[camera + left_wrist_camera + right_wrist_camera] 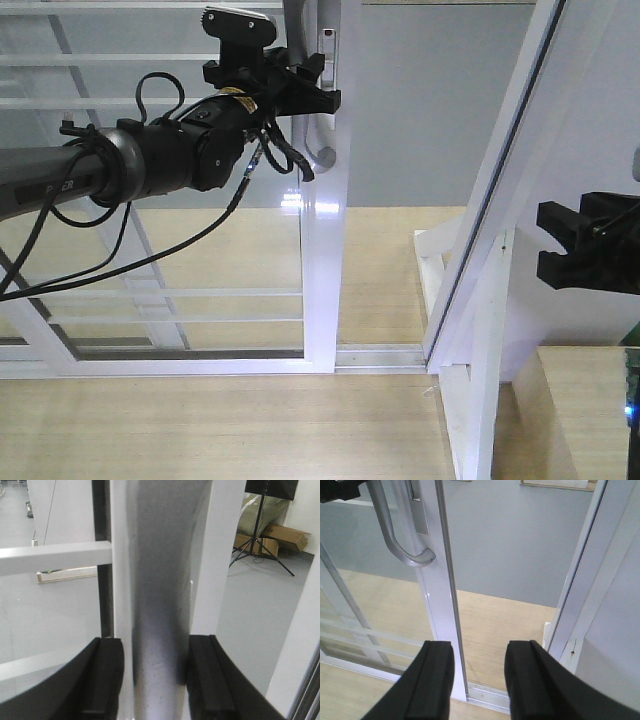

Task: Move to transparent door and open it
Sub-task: 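Slide the door panel further with the left gripper, away from the right arm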

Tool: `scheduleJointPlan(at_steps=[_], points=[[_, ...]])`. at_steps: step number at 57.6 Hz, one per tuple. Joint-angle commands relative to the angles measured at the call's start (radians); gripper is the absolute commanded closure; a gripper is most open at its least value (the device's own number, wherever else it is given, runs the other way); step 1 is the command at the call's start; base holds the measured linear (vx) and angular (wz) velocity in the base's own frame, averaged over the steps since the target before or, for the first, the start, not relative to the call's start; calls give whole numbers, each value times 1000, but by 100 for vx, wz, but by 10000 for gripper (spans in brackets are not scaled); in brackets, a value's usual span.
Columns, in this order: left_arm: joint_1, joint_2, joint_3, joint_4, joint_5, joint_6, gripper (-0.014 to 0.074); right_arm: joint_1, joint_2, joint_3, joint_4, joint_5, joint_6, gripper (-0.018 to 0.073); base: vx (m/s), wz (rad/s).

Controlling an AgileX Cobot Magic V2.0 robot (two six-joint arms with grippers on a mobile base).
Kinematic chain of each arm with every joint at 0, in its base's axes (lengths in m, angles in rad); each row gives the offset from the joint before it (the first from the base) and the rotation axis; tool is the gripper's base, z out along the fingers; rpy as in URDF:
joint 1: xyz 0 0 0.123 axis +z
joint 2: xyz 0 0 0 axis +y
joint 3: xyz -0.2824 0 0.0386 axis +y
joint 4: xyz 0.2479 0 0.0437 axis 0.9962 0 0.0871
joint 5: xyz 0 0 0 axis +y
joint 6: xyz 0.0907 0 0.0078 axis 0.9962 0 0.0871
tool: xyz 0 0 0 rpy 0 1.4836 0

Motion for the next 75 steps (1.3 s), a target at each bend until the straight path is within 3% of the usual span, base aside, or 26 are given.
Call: scheduleJointPlan(at_steps=[1,15,38,75], points=[[40,-59,-31,-32,-85,-7,219,-6,-11,-28,-1,-67,-10,226,0,0],[80,-83,-31,-35,-41,-7,219,-6,-11,-28,-1,-67,-10,226,0,0],[114,-127,-31,-44,140,-7,215,-6,-11,-28,-1,-67,-10,226,0,0],[225,-141,-31,-58,170,0,216,-6,-11,-28,-1,-68,-11,226,0,0]])
